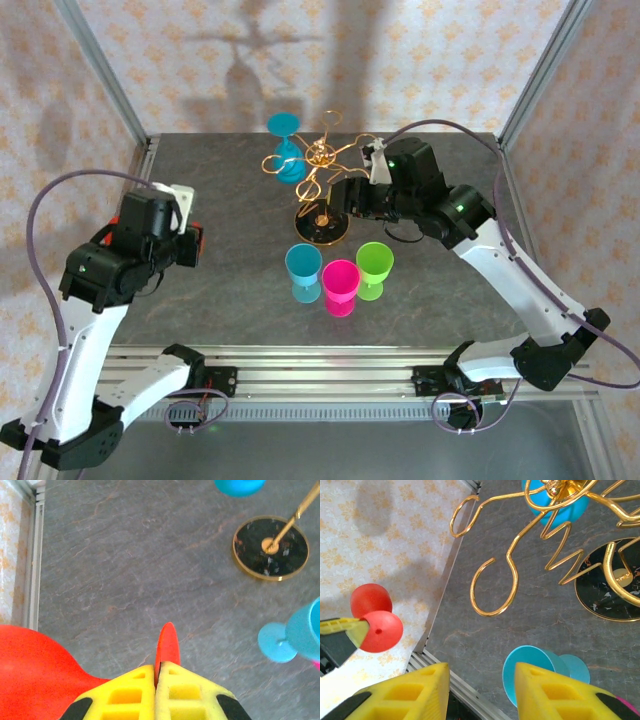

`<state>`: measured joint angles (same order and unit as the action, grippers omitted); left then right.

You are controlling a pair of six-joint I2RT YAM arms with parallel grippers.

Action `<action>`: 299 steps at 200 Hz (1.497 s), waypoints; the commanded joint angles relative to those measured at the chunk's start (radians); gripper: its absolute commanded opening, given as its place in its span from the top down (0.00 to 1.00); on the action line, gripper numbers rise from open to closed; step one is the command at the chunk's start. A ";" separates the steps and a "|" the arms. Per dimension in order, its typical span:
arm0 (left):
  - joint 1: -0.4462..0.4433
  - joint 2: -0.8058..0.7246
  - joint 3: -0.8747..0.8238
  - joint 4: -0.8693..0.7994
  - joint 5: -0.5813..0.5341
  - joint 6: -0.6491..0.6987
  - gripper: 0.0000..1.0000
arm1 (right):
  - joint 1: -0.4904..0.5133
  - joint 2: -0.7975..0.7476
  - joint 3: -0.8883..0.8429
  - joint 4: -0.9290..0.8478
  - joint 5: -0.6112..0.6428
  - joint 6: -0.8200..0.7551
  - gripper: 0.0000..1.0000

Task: Take the wine glass off the wine glass rack

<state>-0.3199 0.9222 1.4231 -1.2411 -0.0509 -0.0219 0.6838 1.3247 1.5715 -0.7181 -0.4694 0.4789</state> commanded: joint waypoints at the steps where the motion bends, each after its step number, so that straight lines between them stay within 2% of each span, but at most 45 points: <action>1: -0.079 -0.060 -0.062 0.027 -0.129 0.071 1.00 | -0.001 -0.012 -0.004 -0.015 0.038 -0.001 0.62; 42: -0.210 -0.195 -0.203 0.078 -0.237 0.127 1.00 | 0.022 -0.014 -0.011 -0.030 0.086 -0.004 0.62; 72: -0.276 -0.207 -0.208 0.083 -0.297 0.159 1.00 | 0.060 -0.017 -0.033 -0.031 0.128 0.000 0.62; 108: -0.420 -0.165 -0.253 0.090 -0.499 0.213 1.00 | 0.095 -0.030 -0.075 -0.021 0.160 0.022 0.63; 144: -0.525 -0.168 -0.337 0.148 -0.724 0.338 1.00 | 0.103 -0.059 -0.093 -0.021 0.182 0.020 0.63; 172: -0.600 -0.219 -0.490 0.260 -0.899 0.477 1.00 | 0.105 -0.072 -0.081 -0.043 0.193 0.006 0.63; 222: -0.642 -0.371 -0.699 0.379 -1.010 0.660 1.00 | 0.109 -0.086 -0.040 -0.074 0.187 -0.026 0.63; 261: -0.659 -0.456 -0.824 0.481 -1.051 0.842 1.00 | 0.126 -0.009 0.125 -0.132 0.164 -0.079 0.64; 299: -0.689 -0.515 -0.935 0.582 -1.087 0.987 1.00 | 0.194 0.163 0.458 -0.279 0.176 -0.186 0.63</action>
<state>-0.9855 0.4404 0.5362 -0.7643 -1.0592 0.8192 0.8360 1.4021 1.8538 -0.8856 -0.3050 0.3897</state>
